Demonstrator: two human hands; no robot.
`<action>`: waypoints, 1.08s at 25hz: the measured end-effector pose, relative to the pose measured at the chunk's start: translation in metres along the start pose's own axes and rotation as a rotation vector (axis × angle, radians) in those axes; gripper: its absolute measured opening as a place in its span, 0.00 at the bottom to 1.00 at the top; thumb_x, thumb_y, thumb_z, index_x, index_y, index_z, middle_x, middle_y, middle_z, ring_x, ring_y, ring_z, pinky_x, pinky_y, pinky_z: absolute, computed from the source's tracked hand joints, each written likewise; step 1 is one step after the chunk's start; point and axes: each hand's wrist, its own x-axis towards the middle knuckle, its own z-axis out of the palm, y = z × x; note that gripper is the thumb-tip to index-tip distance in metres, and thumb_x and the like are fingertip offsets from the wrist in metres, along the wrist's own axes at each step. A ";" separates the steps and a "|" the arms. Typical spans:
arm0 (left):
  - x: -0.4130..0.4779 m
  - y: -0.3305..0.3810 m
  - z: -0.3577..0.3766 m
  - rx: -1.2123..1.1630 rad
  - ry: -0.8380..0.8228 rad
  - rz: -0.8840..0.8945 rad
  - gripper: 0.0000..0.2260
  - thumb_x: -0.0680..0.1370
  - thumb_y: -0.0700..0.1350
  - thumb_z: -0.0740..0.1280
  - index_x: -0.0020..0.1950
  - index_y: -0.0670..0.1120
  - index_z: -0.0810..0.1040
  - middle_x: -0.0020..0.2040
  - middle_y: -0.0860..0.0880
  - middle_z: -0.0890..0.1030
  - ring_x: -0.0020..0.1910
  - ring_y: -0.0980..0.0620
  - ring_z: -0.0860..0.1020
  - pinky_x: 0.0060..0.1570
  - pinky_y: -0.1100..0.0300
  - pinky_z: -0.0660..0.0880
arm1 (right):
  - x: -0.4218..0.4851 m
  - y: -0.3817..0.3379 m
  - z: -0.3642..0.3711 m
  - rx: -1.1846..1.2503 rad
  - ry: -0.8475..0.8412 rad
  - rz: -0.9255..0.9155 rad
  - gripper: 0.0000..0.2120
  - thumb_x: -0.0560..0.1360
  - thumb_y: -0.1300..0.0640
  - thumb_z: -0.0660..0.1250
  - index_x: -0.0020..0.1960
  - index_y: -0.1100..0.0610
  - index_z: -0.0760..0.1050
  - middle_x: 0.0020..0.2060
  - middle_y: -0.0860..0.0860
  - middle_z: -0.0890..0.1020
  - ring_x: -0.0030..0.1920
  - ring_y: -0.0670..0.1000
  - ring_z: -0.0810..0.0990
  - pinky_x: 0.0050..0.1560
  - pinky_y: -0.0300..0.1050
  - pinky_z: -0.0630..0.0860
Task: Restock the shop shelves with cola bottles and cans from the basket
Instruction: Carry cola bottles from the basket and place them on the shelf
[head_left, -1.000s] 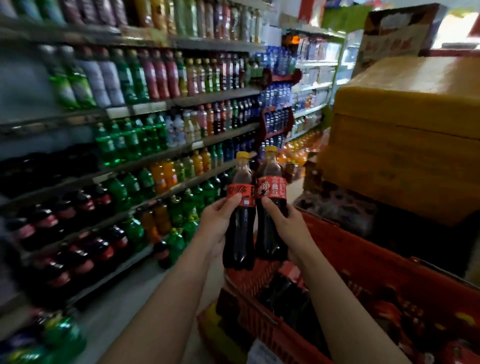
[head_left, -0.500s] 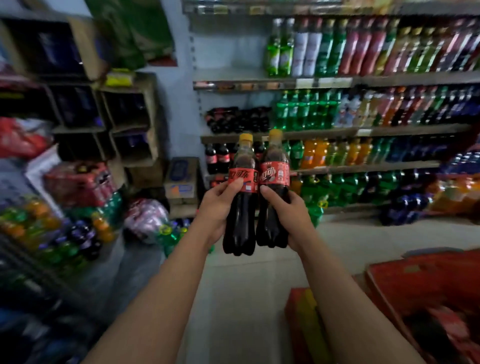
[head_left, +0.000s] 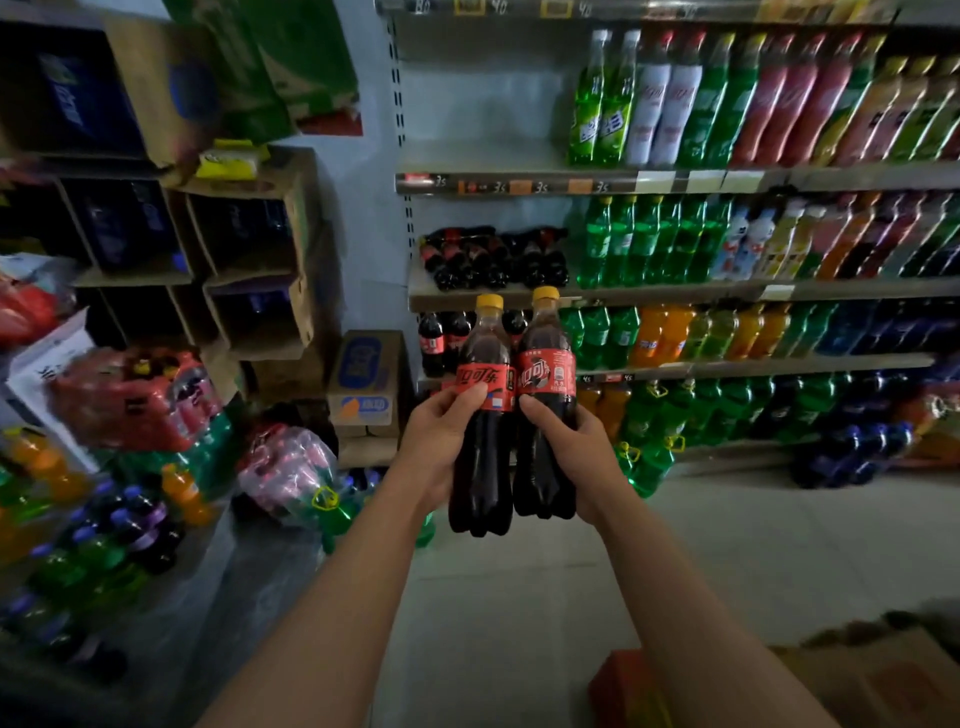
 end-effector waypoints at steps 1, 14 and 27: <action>0.018 -0.001 0.003 -0.005 0.000 -0.006 0.10 0.77 0.45 0.68 0.55 0.41 0.80 0.46 0.41 0.85 0.43 0.46 0.85 0.39 0.54 0.80 | 0.019 0.000 -0.002 -0.007 -0.002 0.005 0.11 0.72 0.52 0.73 0.51 0.53 0.77 0.47 0.56 0.86 0.45 0.56 0.86 0.50 0.54 0.82; 0.242 0.031 0.000 0.047 0.018 0.000 0.08 0.77 0.46 0.68 0.52 0.43 0.82 0.43 0.44 0.86 0.42 0.48 0.85 0.39 0.57 0.79 | 0.250 -0.014 0.021 -0.014 0.014 0.026 0.15 0.70 0.49 0.75 0.52 0.53 0.78 0.46 0.56 0.86 0.45 0.56 0.86 0.49 0.55 0.83; 0.444 0.113 0.019 0.054 -0.023 0.138 0.04 0.77 0.45 0.68 0.47 0.47 0.82 0.39 0.49 0.86 0.41 0.51 0.85 0.39 0.61 0.80 | 0.449 -0.094 0.054 0.029 -0.029 -0.109 0.08 0.72 0.52 0.73 0.49 0.54 0.79 0.40 0.52 0.87 0.42 0.53 0.87 0.44 0.49 0.82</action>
